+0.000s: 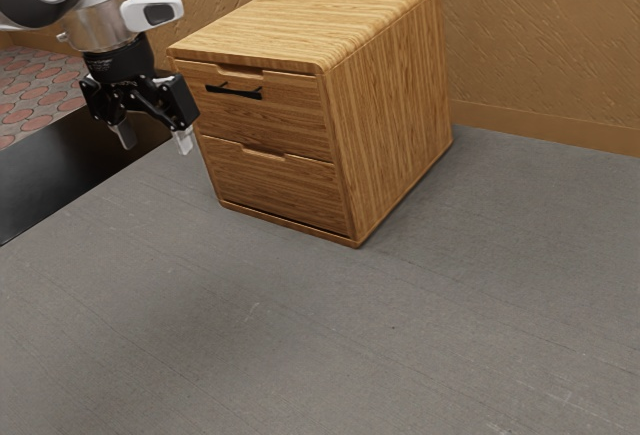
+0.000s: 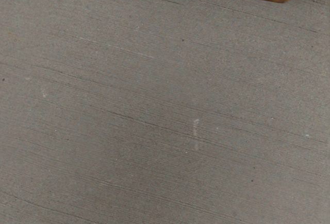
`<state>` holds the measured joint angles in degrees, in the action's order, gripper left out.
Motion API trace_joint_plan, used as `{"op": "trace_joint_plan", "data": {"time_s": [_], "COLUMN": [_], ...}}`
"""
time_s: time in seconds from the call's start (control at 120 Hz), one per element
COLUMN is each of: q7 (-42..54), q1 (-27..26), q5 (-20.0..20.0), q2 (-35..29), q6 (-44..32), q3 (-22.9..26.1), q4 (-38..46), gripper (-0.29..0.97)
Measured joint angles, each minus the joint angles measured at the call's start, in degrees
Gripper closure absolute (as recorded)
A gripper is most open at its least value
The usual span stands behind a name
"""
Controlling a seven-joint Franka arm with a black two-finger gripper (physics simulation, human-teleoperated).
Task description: Pull the drawer handle with one arm to open the drawer
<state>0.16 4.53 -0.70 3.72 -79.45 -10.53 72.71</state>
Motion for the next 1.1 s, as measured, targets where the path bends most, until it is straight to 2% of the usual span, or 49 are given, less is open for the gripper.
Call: {"op": "trace_joint_plan", "data": {"time_s": [0.183,0.267,0.342,0.642,0.717,0.792,0.867,0.975,1.1], "q7": [-0.1,-0.6,-1.0,-2.0,-2.2,-2.3,-2.4,-2.7,-3.2], "q1": [0.1,-0.1,0.4,-2.0,-2.7,-2.3,-1.6,-1.5,-2.4], "q5": [0.3,-0.4,-1.1,-1.8,-2.1,-2.5,-2.8,-3.0,-4.7], "q2": [0.0,-1.5,-4.4,-4.9,-6.1,-11.4,-21.0,-38.4,-49.7], "q6": [0.2,2.0,3.2,4.9,4.5,4.2,3.6,0.2,-7.2], "q3": [0.0,0.4,2.5,3.7,3.7,4.3,4.9,3.4,1.6], "q4": [-0.5,-14.4,-18.6,-18.6,-14.6,-7.5,2.9,24.3,40.5], "gripper": [0.0,0.0,0.0,0.0,0.0,0.0,0.0,0.0,0.0]}}
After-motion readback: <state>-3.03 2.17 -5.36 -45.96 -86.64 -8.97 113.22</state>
